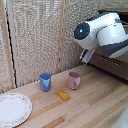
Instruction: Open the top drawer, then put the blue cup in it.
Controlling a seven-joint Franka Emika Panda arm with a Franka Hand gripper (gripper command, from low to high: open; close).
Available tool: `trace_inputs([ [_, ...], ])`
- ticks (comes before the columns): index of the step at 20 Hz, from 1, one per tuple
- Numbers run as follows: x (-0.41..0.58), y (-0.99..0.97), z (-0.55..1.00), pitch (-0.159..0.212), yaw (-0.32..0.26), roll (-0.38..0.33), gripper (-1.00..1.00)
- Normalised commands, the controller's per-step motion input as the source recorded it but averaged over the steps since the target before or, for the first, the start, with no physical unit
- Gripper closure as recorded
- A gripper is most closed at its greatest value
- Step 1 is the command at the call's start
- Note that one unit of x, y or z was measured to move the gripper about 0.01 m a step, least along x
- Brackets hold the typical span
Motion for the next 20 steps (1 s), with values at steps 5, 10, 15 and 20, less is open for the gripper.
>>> trace_inputs([
  [5, 0.409, 0.42, 0.30, 0.134, -0.132, 0.218, -1.00],
  [10, 0.420, 0.50, 0.29, 0.149, -0.100, 0.219, -1.00],
  [15, 0.343, 0.46, 0.30, 0.121, -0.125, 0.218, -1.00],
  [20, 0.000, 0.02, 0.44, 0.001, -0.300, 0.176, -1.00],
])
